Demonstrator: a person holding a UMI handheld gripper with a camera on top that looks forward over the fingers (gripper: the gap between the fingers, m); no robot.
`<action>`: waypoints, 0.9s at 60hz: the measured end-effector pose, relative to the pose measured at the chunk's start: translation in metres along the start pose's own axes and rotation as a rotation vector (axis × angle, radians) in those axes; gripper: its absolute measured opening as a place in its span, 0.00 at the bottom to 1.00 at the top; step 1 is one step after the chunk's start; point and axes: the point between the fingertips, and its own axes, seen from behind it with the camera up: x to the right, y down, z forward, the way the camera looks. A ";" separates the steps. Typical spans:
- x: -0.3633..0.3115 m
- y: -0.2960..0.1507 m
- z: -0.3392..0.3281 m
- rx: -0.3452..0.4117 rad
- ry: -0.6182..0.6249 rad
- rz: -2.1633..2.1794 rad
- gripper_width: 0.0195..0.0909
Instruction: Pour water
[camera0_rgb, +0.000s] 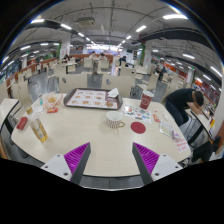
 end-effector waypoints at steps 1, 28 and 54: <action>-0.017 0.000 -0.002 -0.003 0.003 0.001 0.92; -0.199 0.057 -0.026 -0.045 -0.084 0.034 0.92; -0.352 -0.020 0.065 0.155 -0.176 0.135 0.88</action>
